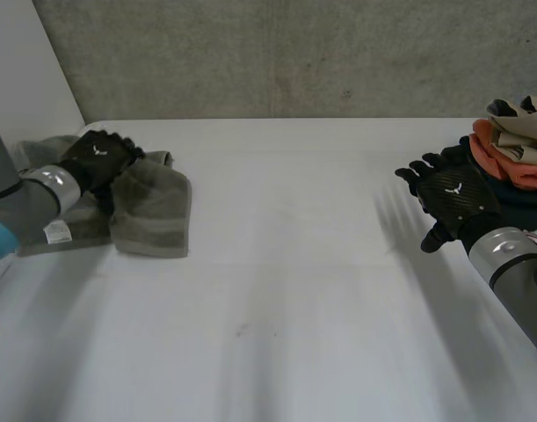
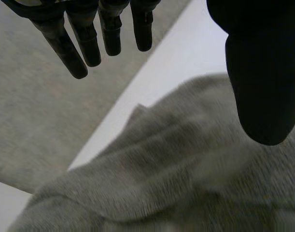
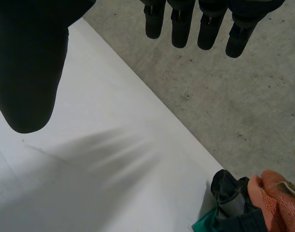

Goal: Fold the laundry.

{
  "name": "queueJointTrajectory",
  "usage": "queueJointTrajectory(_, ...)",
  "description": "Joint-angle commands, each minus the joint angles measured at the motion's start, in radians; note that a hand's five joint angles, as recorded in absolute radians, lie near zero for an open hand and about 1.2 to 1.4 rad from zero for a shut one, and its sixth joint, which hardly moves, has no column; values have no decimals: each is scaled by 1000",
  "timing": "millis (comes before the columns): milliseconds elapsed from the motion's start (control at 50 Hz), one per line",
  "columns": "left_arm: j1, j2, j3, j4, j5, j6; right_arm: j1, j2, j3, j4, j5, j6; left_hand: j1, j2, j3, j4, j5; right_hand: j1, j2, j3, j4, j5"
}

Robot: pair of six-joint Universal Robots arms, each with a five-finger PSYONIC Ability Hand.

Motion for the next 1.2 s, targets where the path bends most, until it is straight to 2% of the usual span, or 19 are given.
queueJointTrajectory(20,39,-28,13,-67,92,91,5,16,-3,-1,-1,-4,148,151,156,149,169,-49,-35,-31,-33,-50)
queueJointTrajectory(140,59,-58,25,-59,89,121,14,22,0,1,1,-12,184,187,191,185,205,-49,-35,-31,-33,-50)
queueJointTrajectory(340,46,-174,79,-2,74,133,17,24,8,1,1,-20,278,280,285,278,298,-49,-35,-31,-33,-50)
queueJointTrajectory(380,45,-186,94,4,60,139,17,24,10,1,1,-23,529,532,536,530,550,-49,-35,-31,-33,-50)
queueJointTrajectory(440,34,-185,105,7,46,147,17,19,13,1,1,-26,1133,1135,1140,1133,1153,-49,-35,-31,-33,-50)
queueJointTrajectory(580,-15,-116,79,39,-32,130,8,10,11,1,1,-23,1135,1137,1142,1135,1155,-49,-35,-31,-33,-50)
queueJointTrajectory(660,-81,5,18,36,-57,44,-3,-5,11,2,1,-21,1135,1137,1142,1135,1155,-49,-35,-31,-33,-50)
queueJointTrajectory(740,-205,181,-54,47,-89,-140,-18,-21,5,4,1,-6,1135,1137,1142,1135,1155,-49,-35,-31,-33,-50)
queueJointTrajectory(760,-263,242,-73,59,-116,-225,-28,-28,0,2,-1,6,1135,1137,1142,1135,1155,-49,-35,-31,-33,-50)
queueJointTrajectory(820,-355,301,-96,94,-173,-354,-43,-39,-7,4,1,34,1135,1137,1142,1135,1155,-49,-35,-31,-33,-50)
queueJointTrajectory(840,-421,318,-99,126,-219,-426,-52,-44,-13,5,2,55,1135,1137,1142,1135,1155,-49,-35,-31,-33,-50)
queueJointTrajectory(880,-489,318,-97,149,-264,-488,-63,-51,-16,10,7,75,1135,1137,1142,1135,1155,-49,-35,-31,-33,-50)
queueJointTrajectory(900,-548,308,-91,165,-306,-529,-71,-56,-23,16,13,89,1135,1137,1142,1135,1155,-49,-35,-31,-33,-50)
queueJointTrajectory(980,-685,201,-58,172,-392,-559,-90,-62,-41,42,36,120,1135,1137,1142,1135,1155,-49,-35,-31,-33,-50)
queueJointTrajectory(1040,-753,116,-16,168,-446,-567,-100,-64,-52,61,47,129,1135,1137,1142,1135,1155,-49,-35,-31,-33,-50)
queueJointTrajectory(1060,-789,63,14,159,-489,-579,-107,-64,-59,77,53,134,1135,1137,1142,1135,1155,-49,-35,-31,-33,-50)
queueJointTrajectory(1120,-831,-7,56,133,-543,-641,-112,-62,-69,104,58,134,1135,1137,1142,1135,1155,-49,-35,-31,-33,-50)
queueJointTrajectory(1140,-855,-37,82,117,-567,-710,-112,-58,-75,122,61,134,1060,1062,1067,1060,1080,-49,-35,-31,-33,-50)
queueJointTrajectory(1200,-879,-53,108,91,-583,-816,-110,-52,-81,148,61,135,488,490,495,488,508,-49,-35,-31,-33,-50)
